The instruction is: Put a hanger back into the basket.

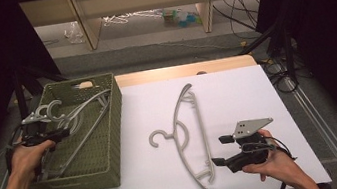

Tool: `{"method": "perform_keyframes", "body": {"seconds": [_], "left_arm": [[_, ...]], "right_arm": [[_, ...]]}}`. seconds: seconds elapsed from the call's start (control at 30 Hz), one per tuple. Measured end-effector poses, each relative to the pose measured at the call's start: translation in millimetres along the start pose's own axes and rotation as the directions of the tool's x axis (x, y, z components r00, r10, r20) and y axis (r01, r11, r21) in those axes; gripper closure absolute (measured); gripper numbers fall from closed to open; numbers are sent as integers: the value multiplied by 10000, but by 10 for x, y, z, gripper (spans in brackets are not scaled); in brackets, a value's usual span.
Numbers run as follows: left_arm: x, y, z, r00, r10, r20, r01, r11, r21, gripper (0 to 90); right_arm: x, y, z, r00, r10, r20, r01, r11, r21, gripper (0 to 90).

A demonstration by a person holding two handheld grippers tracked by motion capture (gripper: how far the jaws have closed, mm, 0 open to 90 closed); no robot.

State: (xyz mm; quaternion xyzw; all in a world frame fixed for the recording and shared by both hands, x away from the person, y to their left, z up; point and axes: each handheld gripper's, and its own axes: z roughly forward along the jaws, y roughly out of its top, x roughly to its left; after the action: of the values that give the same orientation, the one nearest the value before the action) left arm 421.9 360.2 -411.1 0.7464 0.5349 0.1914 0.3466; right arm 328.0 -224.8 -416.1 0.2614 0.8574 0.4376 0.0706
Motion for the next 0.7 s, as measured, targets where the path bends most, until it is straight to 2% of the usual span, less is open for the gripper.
{"method": "perform_keyframes", "body": {"seconds": [0.07, 0.1, 0.13, 0.2, 0.27, 0.3, 0.4, 0.47, 0.53, 0.6, 0.63, 0.7], "left_arm": [[10, 0, 3, 9998, -90, -174, 90, 10000, 5, 758], [40, 1, -2, 9990, -53, -439, 63, 9997, 220, 752], [40, 1, -2, 9990, -53, -439, 63, 9997, 220, 749], [65, 0, -3, 9971, -120, -758, 153, 9990, 427, 740], [84, -10, 6, 9933, -384, -1093, 417, 9988, 275, 722], [100, -6, -2, 9929, -467, -1092, 518, 9977, 442, 716], [119, -14, -5, 9869, -702, -1454, 784, 9956, 520, 692], [148, -25, -22, 9813, -1041, -1622, 1114, 9931, 367, 638], [161, -30, -36, 9809, -1051, -1635, 1121, 9931, 340, 628], [172, -39, -79, 9804, -1218, -1550, 1261, 9918, 186, 613], [161, -39, -116, 9801, -1372, -1436, 1375, 9905, -74, 575], [150, -36, -147, 9802, -1400, -1400, 1391, 9901, -163, 560]], "right_arm": [[-1, -1, 1, 10000, -29, -11, 29, 10000, -2, 244], [1, -1, 2, 10000, 4, -14, -4, 10000, 16, 244], [1, -1, 2, 10000, 4, -14, -4, 10000, 16, 244], [1, -2, 2, 10000, -10, -26, 10, 10000, 21, 244], [0, -2, 3, 10000, -33, -18, 33, 10000, 6, 244], [0, -2, 3, 10000, -30, -21, 30, 10000, 7, 244], [-1, -3, 5, 10000, -15, -49, 15, 10000, 42, 244], [-1, -4, 7, 10000, -6, -47, 6, 10000, 52, 244], [-2, -4, 7, 10000, -5, -52, 5, 10000, 56, 244], [-2, -4, 6, 10000, 6, -50, -5, 10000, 45, 244], [-5, -5, 7, 10000, 28, -8, -28, 10000, 33, 242], [-6, -5, 9, 10000, 51, -35, -50, 10000, 37, 241]]}}
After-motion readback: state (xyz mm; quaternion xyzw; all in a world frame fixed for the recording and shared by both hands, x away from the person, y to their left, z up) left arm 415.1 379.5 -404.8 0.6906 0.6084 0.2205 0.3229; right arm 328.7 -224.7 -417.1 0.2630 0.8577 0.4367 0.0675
